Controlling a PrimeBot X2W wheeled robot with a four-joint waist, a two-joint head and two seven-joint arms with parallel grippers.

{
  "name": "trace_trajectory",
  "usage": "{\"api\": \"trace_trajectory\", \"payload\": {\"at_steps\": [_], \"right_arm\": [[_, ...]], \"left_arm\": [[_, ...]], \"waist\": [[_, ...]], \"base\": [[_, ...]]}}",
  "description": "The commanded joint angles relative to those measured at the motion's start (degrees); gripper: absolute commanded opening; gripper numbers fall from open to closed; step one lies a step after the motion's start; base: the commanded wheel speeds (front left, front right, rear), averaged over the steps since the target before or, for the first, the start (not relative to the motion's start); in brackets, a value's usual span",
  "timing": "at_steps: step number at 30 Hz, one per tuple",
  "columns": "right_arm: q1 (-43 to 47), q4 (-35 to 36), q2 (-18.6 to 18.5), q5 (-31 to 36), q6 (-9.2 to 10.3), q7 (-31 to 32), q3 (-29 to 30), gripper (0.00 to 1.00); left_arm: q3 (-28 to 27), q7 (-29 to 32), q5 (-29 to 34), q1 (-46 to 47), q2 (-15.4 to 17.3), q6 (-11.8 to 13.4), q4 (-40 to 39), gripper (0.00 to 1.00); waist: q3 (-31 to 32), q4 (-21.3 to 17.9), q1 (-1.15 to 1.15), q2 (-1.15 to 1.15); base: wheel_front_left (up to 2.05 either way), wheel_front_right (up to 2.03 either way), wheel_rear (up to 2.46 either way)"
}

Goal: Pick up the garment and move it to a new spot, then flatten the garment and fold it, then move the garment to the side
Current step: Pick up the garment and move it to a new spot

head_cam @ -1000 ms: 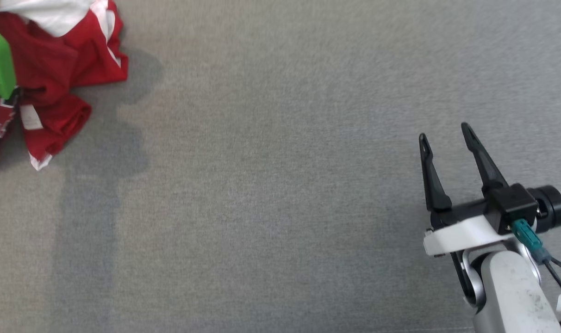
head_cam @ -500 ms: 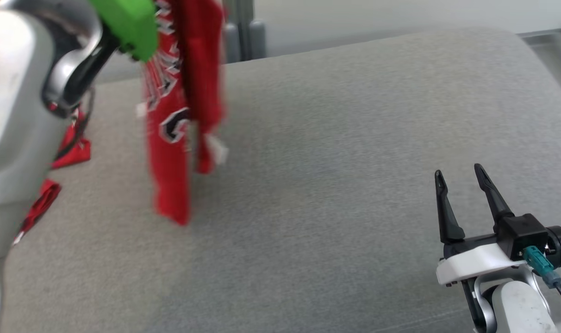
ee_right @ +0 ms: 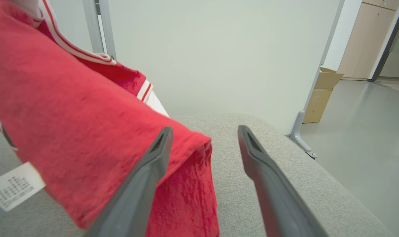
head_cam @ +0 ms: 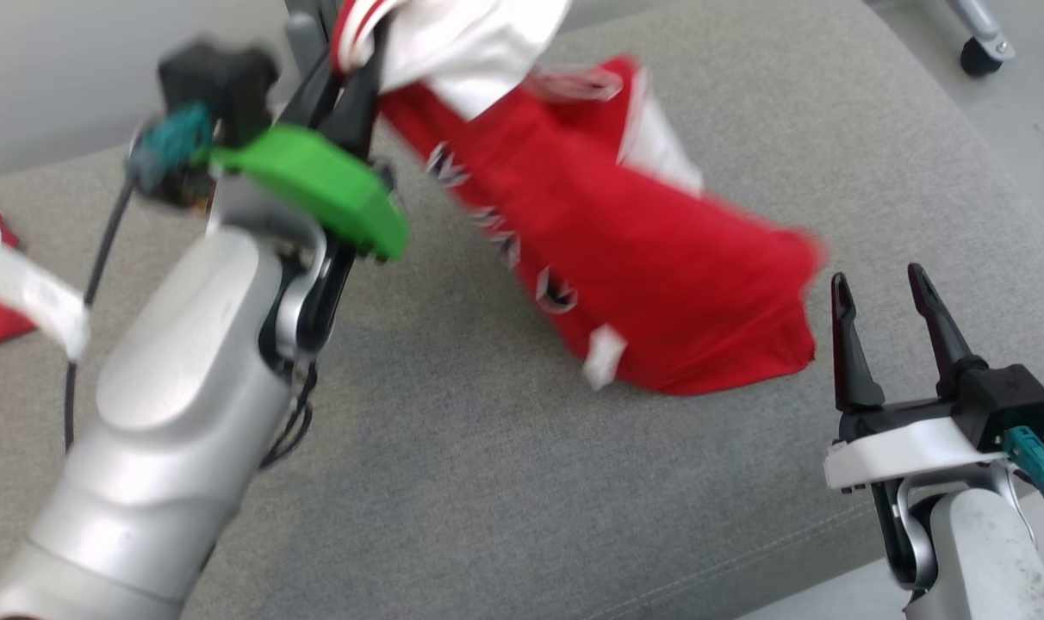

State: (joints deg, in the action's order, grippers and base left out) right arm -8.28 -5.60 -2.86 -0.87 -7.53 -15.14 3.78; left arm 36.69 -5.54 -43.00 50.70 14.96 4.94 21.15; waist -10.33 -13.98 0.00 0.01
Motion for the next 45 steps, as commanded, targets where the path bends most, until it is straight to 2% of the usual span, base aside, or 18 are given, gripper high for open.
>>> {"api": "trace_trajectory", "payload": {"at_steps": [1,5,10,19,21,22,23,31,40,45], "right_arm": [[-1.1,0.3,0.0,-0.4,0.08,0.0,0.2,1.0],[-2.5,0.9,-0.1,-0.3,0.08,0.0,0.6,1.0],[-3.4,1.1,-0.1,0.4,0.08,0.0,1.0,1.0],[-4.4,0.9,-0.1,0.9,0.08,0.0,0.7,1.0],[-4.4,0.8,-0.1,1.0,0.08,0.0,0.7,1.0],[-4.3,0.7,-0.1,1.0,0.08,0.0,0.7,1.0],[-4.3,0.7,-0.1,1.1,0.08,0.0,0.7,1.0],[-3.0,0.0,-0.1,2.2,0.08,0.0,1.2,1.0],[-0.6,-1.7,-0.1,1.7,0.08,0.0,0.8,1.0],[1.2,-3.4,-0.1,0.8,0.08,0.0,-0.1,1.0]], "left_arm": [[-1.2,-2.4,-1.0,-3.4,0.0,1.3,2.8,0.0],[-3.6,-7.5,-1.8,-8.7,-0.6,3.2,10.4,0.0],[-6.9,-9.5,-1.0,-11.4,-1.5,4.2,16.4,0.0],[-12.8,-9.7,3.2,-14.4,-3.0,1.8,17.8,0.0],[-14.5,-9.7,4.3,-15.3,-3.6,1.2,17.1,0.41],[-15.5,-9.7,5.2,-15.9,-3.9,0.7,16.6,0.92],[-16.1,-9.7,6.0,-16.4,-4.2,0.4,16.2,1.0],[-22.9,-9.6,13.4,-22.3,-6.1,-2.4,9.0,1.0],[-30.2,-9.6,20.4,-34.6,-8.6,-4.8,1.3,1.0],[-34.0,-9.6,22.1,-41.9,-10.4,-5.9,-2.6,1.0]], "waist": [[-4.1,0.0,0.0,-0.01],[-6.9,0.7,0.0,-0.01],[-8.8,2.3,0.0,-0.01],[-9.2,4.8,0.0,-0.01],[-8.9,5.2,0.0,-0.01],[-8.7,5.4,0.0,-0.01],[-8.5,5.6,0.0,-0.01],[-4.7,7.5,0.0,-0.01],[1.6,9.5,0.0,-0.01],[4.0,10.2,0.0,-0.01]], "base": [[0.0,0.0,0.0],[0.0,0.0,0.0],[0.0,0.0,0.0],[0.0,0.0,0.0],[0.0,0.0,0.0],[0.0,0.0,0.0],[0.0,0.0,0.0],[0.0,0.0,0.0],[0.0,0.0,0.0],[0.0,0.0,0.0]]}}
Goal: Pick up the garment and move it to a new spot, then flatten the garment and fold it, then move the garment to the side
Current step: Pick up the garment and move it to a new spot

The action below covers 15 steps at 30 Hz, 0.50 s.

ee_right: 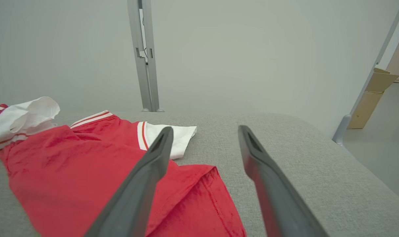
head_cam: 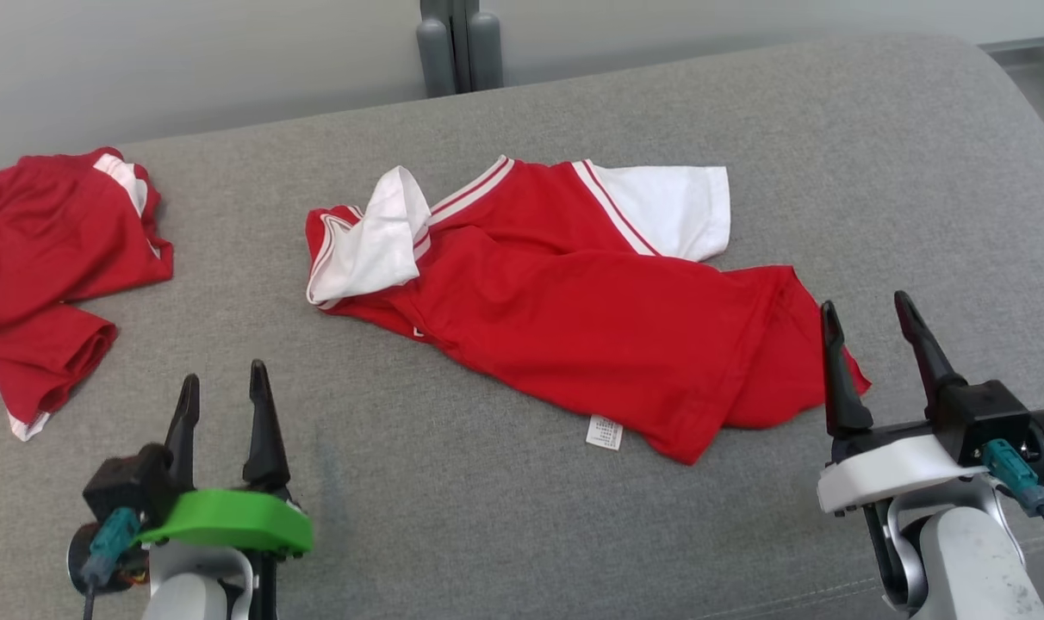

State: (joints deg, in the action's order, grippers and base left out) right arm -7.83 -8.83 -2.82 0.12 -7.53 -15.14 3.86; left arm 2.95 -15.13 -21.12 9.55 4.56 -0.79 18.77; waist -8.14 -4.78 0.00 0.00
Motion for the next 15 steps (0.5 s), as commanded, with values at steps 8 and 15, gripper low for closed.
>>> {"api": "trace_trajectory", "payload": {"at_steps": [8,15], "right_arm": [[4.0,-1.9,-0.1,-2.3,0.08,0.0,-2.7,1.0],[5.1,-3.7,-0.1,-4.2,0.08,0.0,-5.5,1.0]], "left_arm": [[-3.7,0.0,2.8,-9.9,-1.5,-1.4,-6.4,1.0],[-2.2,0.0,1.1,-13.3,-1.6,-0.1,-9.1,1.0]], "waist": [[4.8,1.5,0.0,0.0],[6.4,1.6,0.0,0.0]], "base": [[0.0,0.0,0.0],[0.0,0.0,0.0]]}}
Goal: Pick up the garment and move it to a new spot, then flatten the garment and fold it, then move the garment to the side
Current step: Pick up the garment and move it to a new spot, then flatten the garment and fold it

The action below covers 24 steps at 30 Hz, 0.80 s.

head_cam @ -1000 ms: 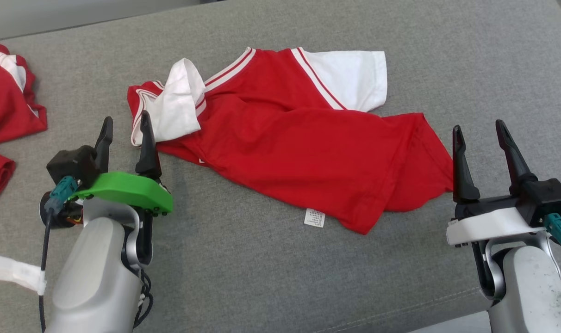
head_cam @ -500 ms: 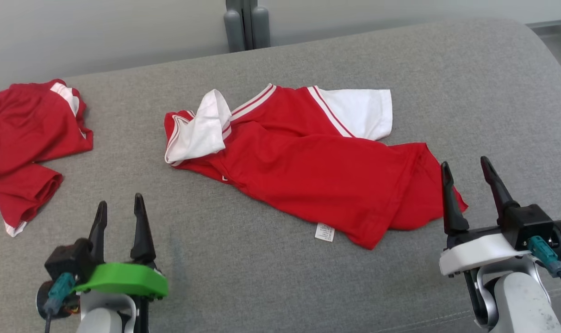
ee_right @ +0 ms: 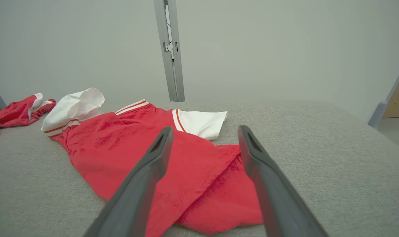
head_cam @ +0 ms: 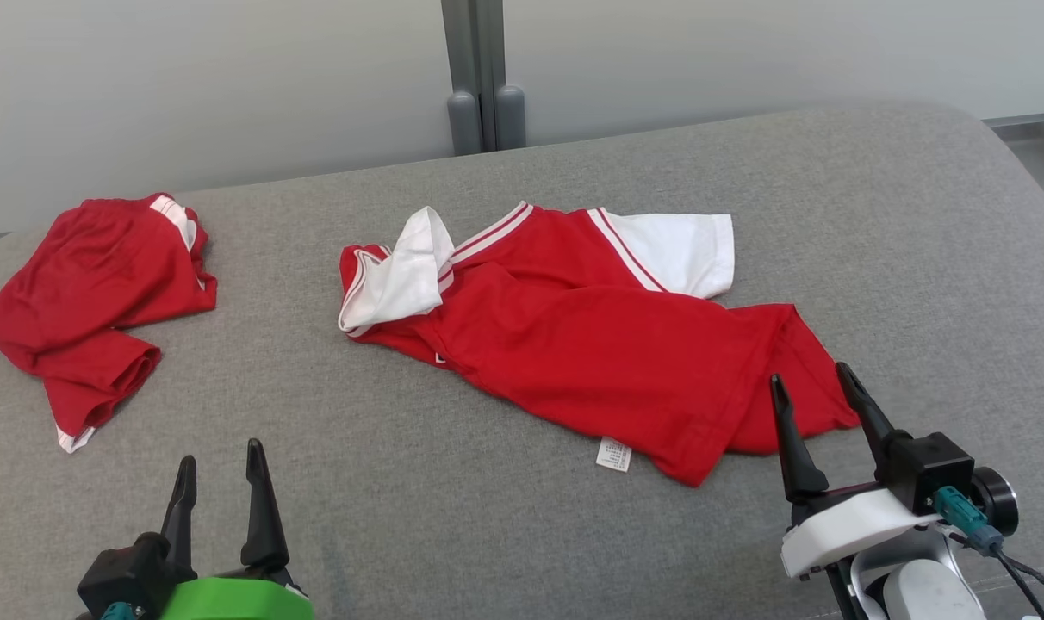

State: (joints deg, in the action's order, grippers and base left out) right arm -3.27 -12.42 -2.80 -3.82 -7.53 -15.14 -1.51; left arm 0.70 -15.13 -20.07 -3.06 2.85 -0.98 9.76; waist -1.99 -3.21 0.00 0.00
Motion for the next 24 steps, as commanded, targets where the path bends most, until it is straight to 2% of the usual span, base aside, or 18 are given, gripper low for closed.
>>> {"api": "trace_trajectory", "payload": {"at_steps": [1,24], "right_arm": [[0.4,-0.3,-0.1,-0.3,0.08,0.0,-0.6,1.0],[0.3,-2.3,-0.2,0.5,0.08,0.0,-0.5,1.0]], "left_arm": [[0.2,0.0,-0.2,-1.1,0.1,0.4,-0.3,1.0],[1.2,0.0,-0.8,-2.4,0.1,1.6,-0.9,1.0]], "waist": [[0.4,0.0,0.0,0.0],[0.7,0.7,0.0,0.0]], "base": [[0.0,0.0,0.0],[0.0,0.0,0.0]]}}
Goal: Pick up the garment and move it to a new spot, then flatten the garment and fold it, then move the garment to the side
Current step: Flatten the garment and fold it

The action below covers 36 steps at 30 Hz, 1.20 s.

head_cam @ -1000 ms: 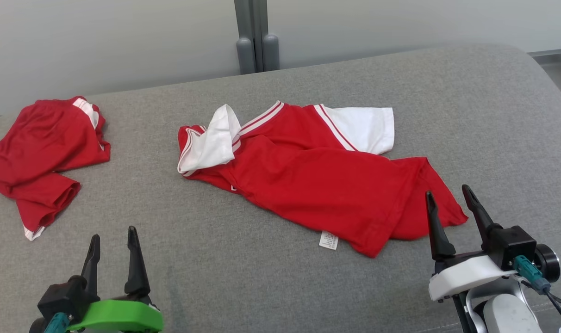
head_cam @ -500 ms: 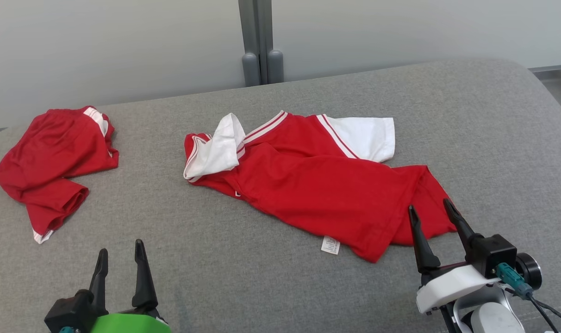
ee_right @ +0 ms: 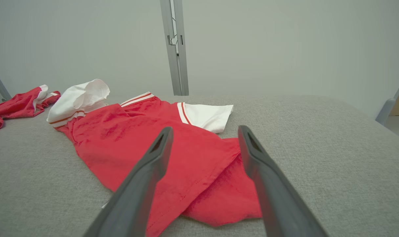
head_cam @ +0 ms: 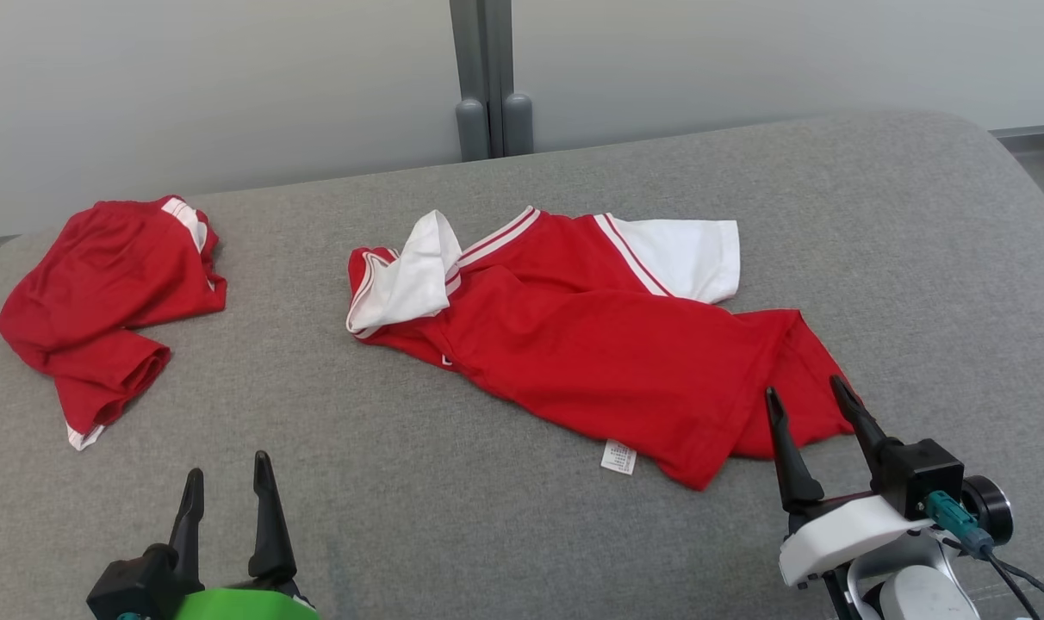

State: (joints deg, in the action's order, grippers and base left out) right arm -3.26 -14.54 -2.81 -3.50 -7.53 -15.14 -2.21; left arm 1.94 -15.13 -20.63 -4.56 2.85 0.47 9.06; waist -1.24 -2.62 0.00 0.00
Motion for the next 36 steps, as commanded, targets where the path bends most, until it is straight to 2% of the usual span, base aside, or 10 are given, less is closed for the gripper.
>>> {"api": "trace_trajectory", "payload": {"at_steps": [1,5,16,24,25,26,27,29,30,36], "right_arm": [[0.3,-0.4,-0.1,0.2,0.08,0.0,0.5,1.0],[-0.3,-2.5,-0.1,0.9,0.08,0.0,1.2,1.0],[-2.8,-17.9,-0.1,-3.1,0.08,0.0,-5.7,1.0],[-7.6,-24.5,-0.2,-5.1,0.08,0.0,-7.8,1.0],[-8.1,-24.6,-0.2,-5.1,0.08,0.0,-7.9,0.92],[-8.5,-24.3,-0.1,-5.4,0.08,0.0,-8.0,0.47],[-8.8,-23.8,-0.2,-5.5,0.08,0.0,-8.0,0.4],[-9.0,-22.4,-0.2,-5.6,0.08,0.0,-7.6,0.16],[-8.9,-21.4,-0.2,-5.7,0.08,0.0,-7.3,0.0],[-7.3,-14.6,-0.1,-6.6,0.08,0.0,-7.3,0.0]], "left_arm": [[0.1,0.0,-0.2,-0.9,0.1,0.2,-0.3,1.0],[0.6,0.0,-0.2,-0.7,0.1,0.1,-0.3,1.0],[2.1,0.0,-0.2,1.1,0.1,0.1,0.6,1.0],[2.3,0.0,0.3,1.9,0.1,0.0,0.8,1.0],[2.3,0.0,0.4,1.9,0.1,-0.1,0.8,1.0],[2.3,0.0,0.4,2.0,0.1,-0.1,0.7,1.0],[2.2,0.0,0.4,2.0,0.1,-0.1,0.6,1.0],[2.0,0.0,0.4,2.0,0.1,0.2,0.4,1.0],[1.9,0.0,0.5,1.9,0.1,0.3,0.2,1.0],[1.6,0.0,0.7,2.0,0.1,0.3,0.0,1.0]], "waist": [[-0.1,0.2,0.0,0.0],[-1.0,0.9,0.0,0.0],[-3.9,5.0,0.0,0.0],[-5.4,7.6,0.0,0.0],[-5.6,7.8,0.0,0.0],[-5.7,7.9,0.0,0.0],[-5.8,7.9,0.0,0.0],[-6.0,7.7,0.0,0.0],[-6.1,7.5,0.0,0.0],[-6.2,4.5,0.0,0.0]], "base": [[0.0,0.0,0.0],[0.0,0.0,0.0],[0.0,0.0,0.0],[0.0,0.0,0.0],[0.0,0.0,0.0],[0.0,0.0,0.0],[0.0,0.0,0.0],[0.0,0.0,0.0],[0.0,0.0,0.0],[0.0,0.0,0.0]]}}
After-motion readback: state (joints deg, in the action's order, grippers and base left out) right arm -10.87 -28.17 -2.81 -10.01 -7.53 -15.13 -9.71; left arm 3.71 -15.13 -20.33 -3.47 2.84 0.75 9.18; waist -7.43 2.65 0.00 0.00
